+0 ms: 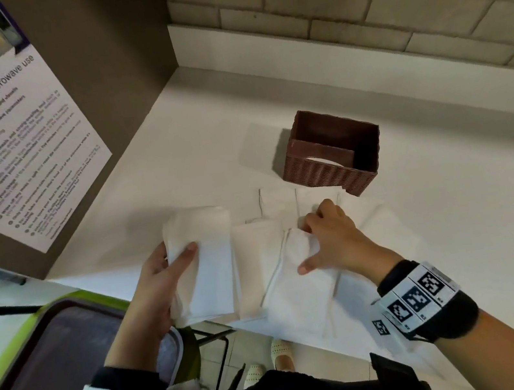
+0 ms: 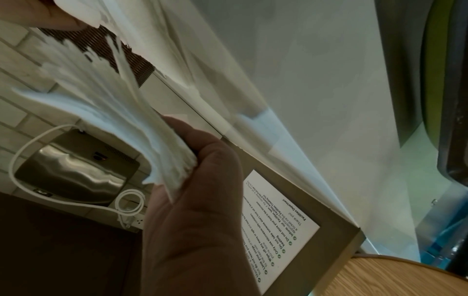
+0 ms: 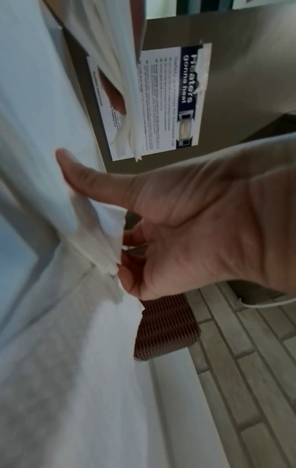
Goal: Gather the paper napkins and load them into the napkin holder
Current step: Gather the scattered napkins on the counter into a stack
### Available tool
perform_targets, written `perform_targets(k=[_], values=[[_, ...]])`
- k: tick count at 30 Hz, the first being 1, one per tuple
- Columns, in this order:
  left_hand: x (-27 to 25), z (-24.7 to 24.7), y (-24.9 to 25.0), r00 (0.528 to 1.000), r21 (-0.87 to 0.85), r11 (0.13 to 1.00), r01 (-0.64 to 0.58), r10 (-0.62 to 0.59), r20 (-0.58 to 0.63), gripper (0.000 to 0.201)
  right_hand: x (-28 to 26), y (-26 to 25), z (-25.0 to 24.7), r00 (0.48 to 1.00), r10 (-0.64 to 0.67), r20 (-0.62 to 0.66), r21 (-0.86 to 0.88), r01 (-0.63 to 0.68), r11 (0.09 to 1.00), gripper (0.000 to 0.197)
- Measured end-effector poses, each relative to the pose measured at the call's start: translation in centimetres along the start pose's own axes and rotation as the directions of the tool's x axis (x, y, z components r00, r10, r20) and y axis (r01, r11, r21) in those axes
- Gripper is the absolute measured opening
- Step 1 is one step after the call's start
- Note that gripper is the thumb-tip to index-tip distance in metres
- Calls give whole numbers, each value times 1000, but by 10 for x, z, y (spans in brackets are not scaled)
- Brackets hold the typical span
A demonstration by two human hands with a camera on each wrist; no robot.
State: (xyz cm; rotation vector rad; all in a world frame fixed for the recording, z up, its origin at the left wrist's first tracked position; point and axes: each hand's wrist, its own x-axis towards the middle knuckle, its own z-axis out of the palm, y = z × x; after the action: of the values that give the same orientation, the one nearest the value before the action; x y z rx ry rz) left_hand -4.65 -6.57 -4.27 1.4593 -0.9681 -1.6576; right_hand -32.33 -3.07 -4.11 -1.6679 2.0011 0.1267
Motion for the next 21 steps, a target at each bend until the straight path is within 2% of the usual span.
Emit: perform_targets(k=[2, 3, 5, 6, 8, 10, 13, 15, 17, 19, 21], values=[[1, 0, 0, 1000, -2, 1000, 7, -7, 4, 33, 0, -2, -3, 999, -27, 19, -74, 29, 997, 75], [3, 1, 0, 1000, -5, 1000, 12, -12, 2, 34, -1, -2, -5, 999, -50, 22, -79, 52, 996, 63], [4, 4, 2, 1000, -8, 1000, 9, -9, 8, 36, -6, 4, -9, 994, -107, 20, 74, 105, 992, 36], [6, 6, 3, 1000, -9, 1000, 4, -4, 17, 35, -10, 8, -12, 990, -139, 23, 197, 132, 971, 37], [6, 13, 6, 999, 7, 1000, -10, 10, 42, 33, -25, 14, -26, 976, -219, 15, 367, 199, 909, 33], [5, 23, 8, 996, 40, 999, -9, 5, 88, 39, -44, 10, -46, 955, -294, 40, 496, 236, 835, 21], [3, 42, 10, 978, 113, 994, 1, -25, 208, 46, -59, -7, -68, 934, -358, 13, 740, 231, 631, 11], [-3, 56, 14, 955, 165, 986, 3, -51, 291, 35, -55, -16, -68, 954, -296, -53, 794, 220, 566, 14], [-5, 66, 13, 934, 214, 977, 9, -84, 348, 30, -45, -23, -60, 980, -167, -109, 811, 185, 555, 14], [-7, 67, 15, 928, 237, 970, 50, -133, 348, 50, -37, -29, -47, 986, -55, -158, 805, 161, 571, 8], [-3, 65, 10, 916, 196, 973, 121, -185, 355, 88, -33, -34, -34, 981, -4, -195, 761, 154, 630, 9]])
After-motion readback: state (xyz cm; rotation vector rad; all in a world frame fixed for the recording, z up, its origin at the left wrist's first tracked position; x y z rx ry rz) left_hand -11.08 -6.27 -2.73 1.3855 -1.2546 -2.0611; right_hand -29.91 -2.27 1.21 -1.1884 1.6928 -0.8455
